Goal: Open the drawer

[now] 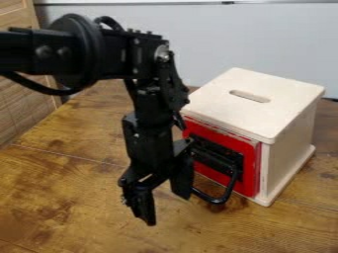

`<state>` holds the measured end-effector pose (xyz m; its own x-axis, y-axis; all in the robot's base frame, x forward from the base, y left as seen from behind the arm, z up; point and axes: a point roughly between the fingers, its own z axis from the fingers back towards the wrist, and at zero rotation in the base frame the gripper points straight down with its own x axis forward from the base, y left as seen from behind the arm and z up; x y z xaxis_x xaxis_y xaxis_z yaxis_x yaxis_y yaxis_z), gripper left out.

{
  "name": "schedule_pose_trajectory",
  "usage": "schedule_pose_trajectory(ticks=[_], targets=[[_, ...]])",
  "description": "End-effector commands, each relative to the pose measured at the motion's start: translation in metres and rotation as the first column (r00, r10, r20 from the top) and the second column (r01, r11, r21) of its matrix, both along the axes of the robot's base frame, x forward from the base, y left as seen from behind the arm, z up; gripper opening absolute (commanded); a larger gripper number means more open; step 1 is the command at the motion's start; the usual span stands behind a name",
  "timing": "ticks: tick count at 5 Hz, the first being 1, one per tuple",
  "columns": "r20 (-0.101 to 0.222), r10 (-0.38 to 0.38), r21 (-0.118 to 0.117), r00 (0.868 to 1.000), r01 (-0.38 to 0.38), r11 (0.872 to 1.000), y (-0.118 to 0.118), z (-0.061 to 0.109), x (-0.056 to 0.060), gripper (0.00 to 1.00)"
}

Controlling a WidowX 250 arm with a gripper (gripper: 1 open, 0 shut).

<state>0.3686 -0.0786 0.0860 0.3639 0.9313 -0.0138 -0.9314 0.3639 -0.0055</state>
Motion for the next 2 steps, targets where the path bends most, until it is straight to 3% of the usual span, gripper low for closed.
schedule_pose_trajectory(ticks=[1,2], targets=[[0.067,-0.024,-0.009,0.997,0.024,1.000,-0.0118,0.0209,0.0146,1.00],[0.067,-0.021,-0.015,0.998,0.022,1.000,-0.0176,0.0204,0.0214,1.00]])
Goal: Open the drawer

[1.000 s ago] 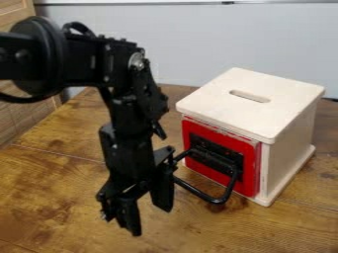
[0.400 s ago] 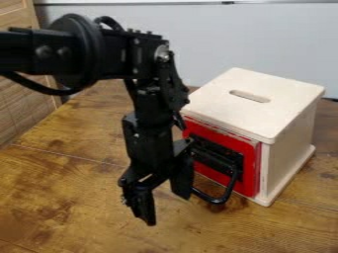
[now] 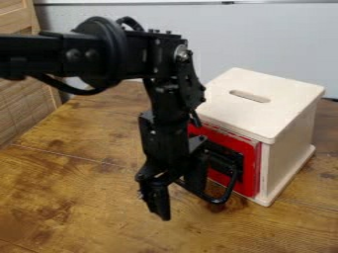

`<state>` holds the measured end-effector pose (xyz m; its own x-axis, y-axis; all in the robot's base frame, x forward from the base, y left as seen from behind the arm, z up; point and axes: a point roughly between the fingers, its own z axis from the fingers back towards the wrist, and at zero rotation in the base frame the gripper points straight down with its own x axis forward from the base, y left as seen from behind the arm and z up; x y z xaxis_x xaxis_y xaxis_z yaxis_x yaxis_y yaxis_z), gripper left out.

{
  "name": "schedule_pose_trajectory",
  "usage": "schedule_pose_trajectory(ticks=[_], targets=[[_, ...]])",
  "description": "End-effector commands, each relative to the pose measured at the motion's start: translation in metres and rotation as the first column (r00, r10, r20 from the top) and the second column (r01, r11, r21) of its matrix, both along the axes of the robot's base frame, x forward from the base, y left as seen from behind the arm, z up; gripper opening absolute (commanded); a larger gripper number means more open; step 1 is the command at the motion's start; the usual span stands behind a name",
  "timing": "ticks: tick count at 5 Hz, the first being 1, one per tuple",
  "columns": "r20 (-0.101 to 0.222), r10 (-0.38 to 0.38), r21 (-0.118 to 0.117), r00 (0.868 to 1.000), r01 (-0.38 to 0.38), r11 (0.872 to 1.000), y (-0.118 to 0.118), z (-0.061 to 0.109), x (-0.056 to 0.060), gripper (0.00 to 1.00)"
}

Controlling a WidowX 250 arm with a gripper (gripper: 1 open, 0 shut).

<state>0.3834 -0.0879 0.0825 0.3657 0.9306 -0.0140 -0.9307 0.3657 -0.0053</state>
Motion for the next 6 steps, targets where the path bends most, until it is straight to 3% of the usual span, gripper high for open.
schedule_pose_trajectory(ticks=[1,6], targets=[[0.070,-0.018,-0.021,0.997,0.020,1.000,-0.014,0.026,0.012,1.00],[0.078,0.003,-0.020,0.997,-0.002,1.000,-0.020,0.023,0.030,1.00]])
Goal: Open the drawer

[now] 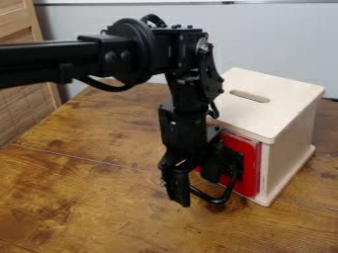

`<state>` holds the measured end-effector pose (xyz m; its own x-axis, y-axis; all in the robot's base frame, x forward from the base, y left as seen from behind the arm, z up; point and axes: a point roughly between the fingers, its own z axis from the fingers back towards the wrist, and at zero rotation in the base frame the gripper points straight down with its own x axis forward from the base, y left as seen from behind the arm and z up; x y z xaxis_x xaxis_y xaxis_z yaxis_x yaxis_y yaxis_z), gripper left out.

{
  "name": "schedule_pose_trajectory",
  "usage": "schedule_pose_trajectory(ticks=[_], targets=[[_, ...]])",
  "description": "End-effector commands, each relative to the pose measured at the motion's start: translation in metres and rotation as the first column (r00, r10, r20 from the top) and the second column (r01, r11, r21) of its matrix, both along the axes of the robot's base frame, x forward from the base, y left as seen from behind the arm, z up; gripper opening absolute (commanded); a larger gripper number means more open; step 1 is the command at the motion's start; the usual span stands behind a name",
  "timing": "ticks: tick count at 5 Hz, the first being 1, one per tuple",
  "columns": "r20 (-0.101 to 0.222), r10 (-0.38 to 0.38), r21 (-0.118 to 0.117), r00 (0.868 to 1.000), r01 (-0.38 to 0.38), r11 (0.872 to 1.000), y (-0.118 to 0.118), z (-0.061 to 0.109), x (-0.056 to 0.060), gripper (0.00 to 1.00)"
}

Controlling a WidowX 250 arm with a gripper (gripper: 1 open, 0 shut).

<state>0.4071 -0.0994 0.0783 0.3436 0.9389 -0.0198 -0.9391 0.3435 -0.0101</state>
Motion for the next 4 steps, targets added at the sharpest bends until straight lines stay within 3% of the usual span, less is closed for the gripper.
schedule_pose_trajectory(ticks=[1,4], targets=[[0.077,-0.016,-0.009,0.997,0.017,1.000,-0.0090,0.0256,0.0088,1.00],[0.076,0.022,0.008,0.997,-0.023,1.000,-0.0014,0.0202,0.0155,1.00]])
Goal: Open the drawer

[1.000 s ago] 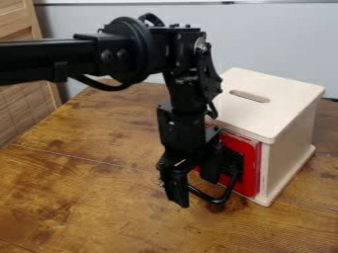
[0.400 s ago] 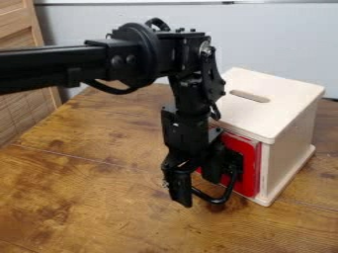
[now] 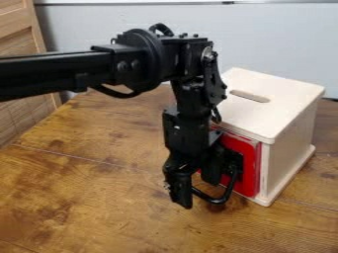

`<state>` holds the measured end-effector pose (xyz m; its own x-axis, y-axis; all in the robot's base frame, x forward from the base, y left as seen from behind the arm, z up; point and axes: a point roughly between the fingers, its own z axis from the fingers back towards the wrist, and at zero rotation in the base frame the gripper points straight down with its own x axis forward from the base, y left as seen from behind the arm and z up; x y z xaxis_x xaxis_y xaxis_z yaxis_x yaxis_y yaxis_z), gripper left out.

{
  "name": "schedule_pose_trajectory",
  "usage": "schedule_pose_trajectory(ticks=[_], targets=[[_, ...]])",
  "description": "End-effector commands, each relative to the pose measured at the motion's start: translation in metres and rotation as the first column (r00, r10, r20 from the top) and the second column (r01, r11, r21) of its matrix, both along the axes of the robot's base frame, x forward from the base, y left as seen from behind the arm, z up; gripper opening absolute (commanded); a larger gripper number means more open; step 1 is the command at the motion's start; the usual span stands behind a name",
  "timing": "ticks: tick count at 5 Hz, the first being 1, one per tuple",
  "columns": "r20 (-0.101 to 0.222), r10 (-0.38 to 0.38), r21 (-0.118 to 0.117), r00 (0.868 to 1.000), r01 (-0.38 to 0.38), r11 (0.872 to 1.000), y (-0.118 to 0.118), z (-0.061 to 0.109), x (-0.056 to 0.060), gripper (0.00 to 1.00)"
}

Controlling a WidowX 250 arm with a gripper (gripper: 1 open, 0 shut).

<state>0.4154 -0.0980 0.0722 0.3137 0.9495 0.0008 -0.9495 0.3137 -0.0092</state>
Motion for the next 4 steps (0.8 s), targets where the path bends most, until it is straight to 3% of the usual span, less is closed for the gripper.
schedule_pose_trajectory(ticks=[1,2,3,4], targets=[[0.070,0.010,0.000,0.998,-0.010,1.000,0.0025,0.0244,0.0074,1.00],[0.069,0.033,0.010,0.997,-0.034,0.999,0.0088,0.0224,0.0074,1.00],[0.067,0.036,0.009,0.997,-0.036,0.999,0.0099,0.0211,0.0044,0.00],[0.064,0.038,0.008,0.997,-0.038,0.999,0.0109,0.0202,0.0014,0.00]])
